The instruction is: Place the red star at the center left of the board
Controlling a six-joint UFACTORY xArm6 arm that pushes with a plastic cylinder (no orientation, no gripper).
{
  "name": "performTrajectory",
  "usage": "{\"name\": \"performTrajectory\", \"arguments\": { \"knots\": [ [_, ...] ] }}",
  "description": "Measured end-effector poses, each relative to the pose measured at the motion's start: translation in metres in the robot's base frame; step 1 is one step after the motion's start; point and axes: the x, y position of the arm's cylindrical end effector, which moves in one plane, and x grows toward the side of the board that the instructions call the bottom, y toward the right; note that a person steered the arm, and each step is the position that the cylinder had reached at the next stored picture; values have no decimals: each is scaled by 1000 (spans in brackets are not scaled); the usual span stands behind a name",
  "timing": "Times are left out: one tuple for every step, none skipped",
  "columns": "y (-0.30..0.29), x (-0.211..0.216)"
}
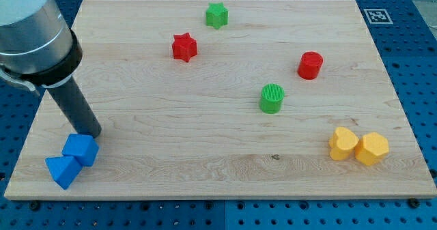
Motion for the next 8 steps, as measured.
{"name": "performTrajectory", "arguments": {
  "knots": [
    [24,-41],
    [52,-87],
    [54,-92],
    [63,-93],
    [99,-104],
    [115,-108],
    [140,-127],
    [171,-146]
  ]
}}
